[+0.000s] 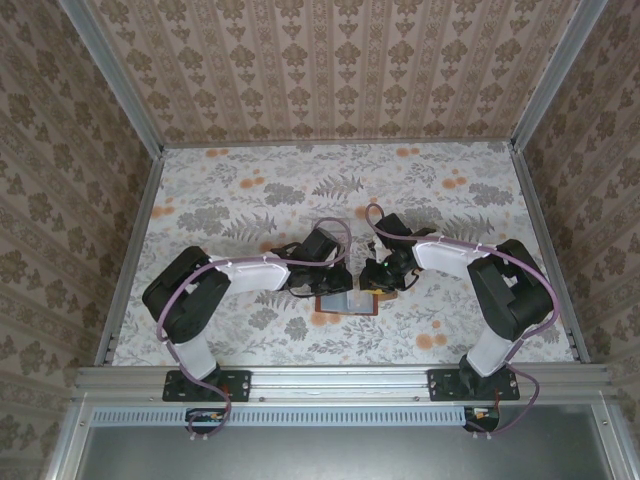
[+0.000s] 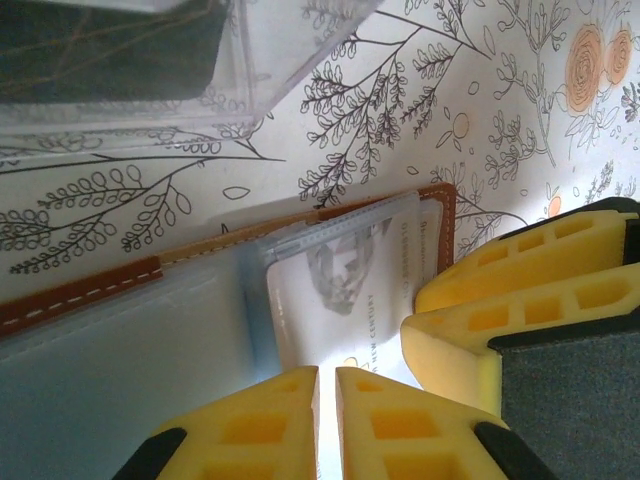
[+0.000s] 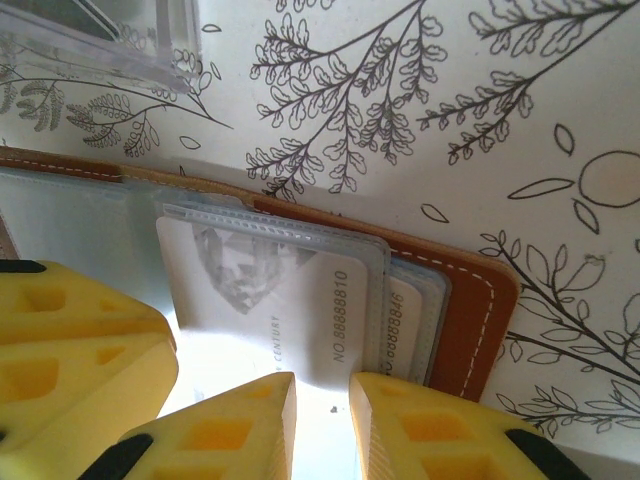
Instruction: Take the credit cards out of the card holder
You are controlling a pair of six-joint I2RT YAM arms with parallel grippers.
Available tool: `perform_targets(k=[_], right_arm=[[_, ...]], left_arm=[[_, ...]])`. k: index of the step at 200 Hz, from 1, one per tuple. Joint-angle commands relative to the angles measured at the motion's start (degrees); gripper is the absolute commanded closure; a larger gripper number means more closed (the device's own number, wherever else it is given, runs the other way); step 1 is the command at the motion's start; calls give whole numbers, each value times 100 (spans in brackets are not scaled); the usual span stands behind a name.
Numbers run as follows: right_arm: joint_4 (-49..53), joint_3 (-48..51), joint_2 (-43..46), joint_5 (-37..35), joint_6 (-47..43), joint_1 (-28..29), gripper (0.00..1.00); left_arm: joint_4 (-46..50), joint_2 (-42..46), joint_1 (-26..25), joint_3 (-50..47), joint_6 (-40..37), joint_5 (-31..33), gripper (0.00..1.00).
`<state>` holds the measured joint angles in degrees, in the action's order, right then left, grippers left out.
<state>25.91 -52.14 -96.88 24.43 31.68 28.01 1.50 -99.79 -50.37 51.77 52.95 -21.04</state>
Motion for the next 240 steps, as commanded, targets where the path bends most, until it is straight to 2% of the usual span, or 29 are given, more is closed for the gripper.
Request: perform_targets(k=[1, 99, 170, 240], right_arm=[[272, 16, -113, -280, -81, 20, 74], [257, 28, -149, -265, -65, 20, 74], [282, 10, -130, -262, -74, 34, 74], [303, 6, -117, -264, -81, 30, 74]], left_arm=[[-80, -128, 15, -54, 84, -95, 85], [575, 222, 14, 38, -117, 355, 85], [-278, -152, 15, -73, 159, -120, 83], [185, -48, 18, -40, 32, 136, 83]])
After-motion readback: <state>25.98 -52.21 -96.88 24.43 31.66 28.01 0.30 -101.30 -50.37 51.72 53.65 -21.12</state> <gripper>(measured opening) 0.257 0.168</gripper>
